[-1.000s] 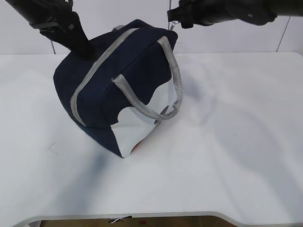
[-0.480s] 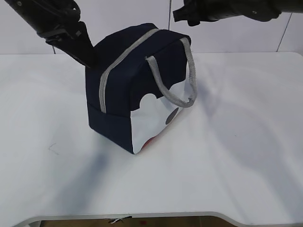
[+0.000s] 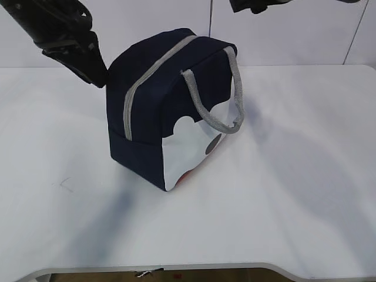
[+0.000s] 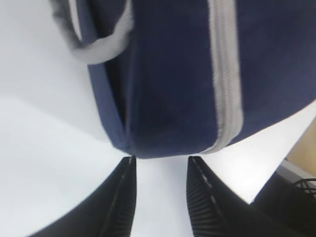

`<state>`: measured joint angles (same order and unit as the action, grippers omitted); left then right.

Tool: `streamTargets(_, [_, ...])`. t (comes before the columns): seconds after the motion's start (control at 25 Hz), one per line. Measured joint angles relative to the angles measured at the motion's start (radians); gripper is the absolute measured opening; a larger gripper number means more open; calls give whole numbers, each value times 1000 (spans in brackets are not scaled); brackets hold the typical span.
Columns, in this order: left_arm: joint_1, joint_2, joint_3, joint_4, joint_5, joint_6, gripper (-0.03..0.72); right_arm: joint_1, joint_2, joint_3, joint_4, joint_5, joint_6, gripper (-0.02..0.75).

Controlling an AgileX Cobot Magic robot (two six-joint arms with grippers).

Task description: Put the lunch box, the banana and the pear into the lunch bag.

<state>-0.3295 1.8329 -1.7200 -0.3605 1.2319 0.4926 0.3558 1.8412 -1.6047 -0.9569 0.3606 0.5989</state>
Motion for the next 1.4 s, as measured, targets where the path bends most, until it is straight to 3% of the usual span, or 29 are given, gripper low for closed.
streamTargets(0.16, [0, -32, 0, 55, 2, -68, 265, 11, -29, 0, 17, 119, -138, 429])
streamTargets(0.48, [0, -148, 0, 159, 8, -310, 264, 108, -102, 0, 117, 580, -264, 429])
streamTargets(0.72, [0, -219, 17, 171, 12, -365, 263, 124, -157, -17, 282, 838, -345, 428])
streamTargets(1.04, [0, -417, 239, 210, 17, -374, 263, 124, -291, -19, 540, 877, -442, 428])
streamTargets(1.28, [0, -608, 307, 210, 19, -379, 263, 124, -505, 60, 700, 888, -524, 428])
streamTargets(1.4, [0, -722, 347, 221, 24, -379, 263, 124, -634, 135, 725, 892, -534, 428])
